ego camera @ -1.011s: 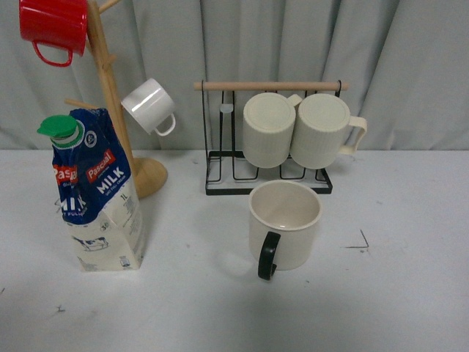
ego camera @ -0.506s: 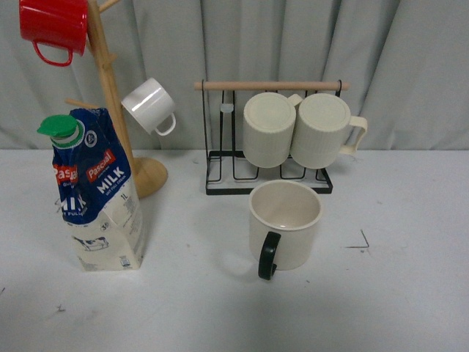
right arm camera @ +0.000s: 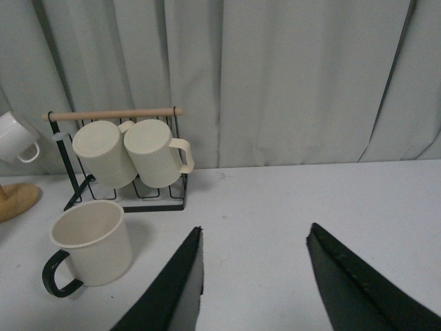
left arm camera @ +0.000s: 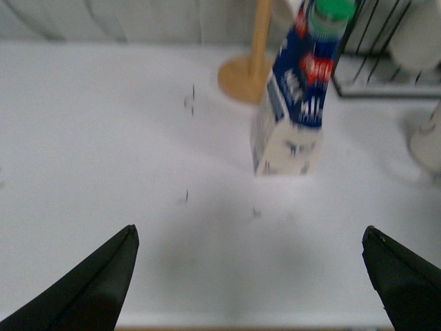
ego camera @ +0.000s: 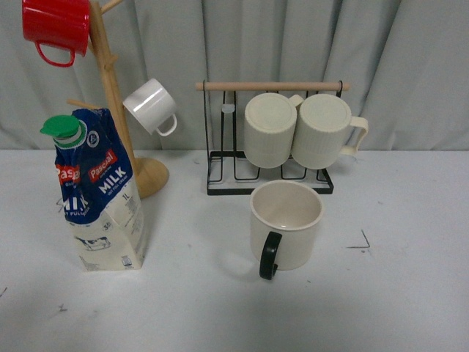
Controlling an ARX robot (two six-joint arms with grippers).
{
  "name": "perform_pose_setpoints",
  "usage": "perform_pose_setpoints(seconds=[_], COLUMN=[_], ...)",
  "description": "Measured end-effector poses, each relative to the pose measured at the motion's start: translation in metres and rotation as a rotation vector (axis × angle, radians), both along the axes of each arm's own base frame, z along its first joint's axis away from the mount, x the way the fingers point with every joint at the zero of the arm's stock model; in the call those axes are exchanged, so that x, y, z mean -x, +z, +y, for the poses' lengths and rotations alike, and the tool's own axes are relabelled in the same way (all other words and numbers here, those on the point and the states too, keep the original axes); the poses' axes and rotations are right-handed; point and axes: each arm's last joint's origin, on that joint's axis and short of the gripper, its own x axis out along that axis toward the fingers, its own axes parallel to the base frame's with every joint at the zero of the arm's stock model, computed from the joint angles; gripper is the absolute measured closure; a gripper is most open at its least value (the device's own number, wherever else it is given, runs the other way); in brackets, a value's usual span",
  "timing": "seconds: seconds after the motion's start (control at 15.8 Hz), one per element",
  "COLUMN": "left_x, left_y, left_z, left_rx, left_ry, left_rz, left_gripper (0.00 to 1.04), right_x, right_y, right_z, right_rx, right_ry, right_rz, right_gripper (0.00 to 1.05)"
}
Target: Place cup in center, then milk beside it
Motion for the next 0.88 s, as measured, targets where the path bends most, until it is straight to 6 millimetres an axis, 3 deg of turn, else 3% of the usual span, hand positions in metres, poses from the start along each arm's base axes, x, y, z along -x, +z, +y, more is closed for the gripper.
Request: perform_pose_setpoints(seconds=[0.13, 0.19, 0.25, 0.32, 0.7, 0.88], left_x=[-0.014, -0.033, -0.049, -0.063, -0.177, -0.213], left_y=[0.021, 0.042, 0.048, 0.046, 0.043, 0.030], left_z=[-0.002, -0.006, -0.012, -0.015, -0.034, -0.039], left_rx=[-0.006, -0.014, -0.017, -0.015, -0.016, 0.005], left_ry=[-0.007, -0.022, -0.043, -0.059, -0.051, -0.031], left_rz=[-0.020, -0.107, -0.136, -0.127, -0.109, -0.035], left_gripper=[0.07, 0.07, 0.07, 0.07, 0.07, 0.07], right_x=[0.000, 0.000, 0.000, 0.000, 0.000, 0.000], right_y=[0.000, 0.000, 0.000, 0.000, 0.000, 0.000], right_z=[0.000, 0.000, 0.000, 0.000, 0.000, 0.000], right_rx=[0.000, 0.000, 0.000, 0.000, 0.000, 0.000], right_ry=[0.000, 0.000, 0.000, 0.000, 0.000, 0.000], right_rz=[0.000, 0.000, 0.000, 0.000, 0.000, 0.000], right_gripper=[0.40, 0.24, 0.11, 0.04, 0.06, 0.06])
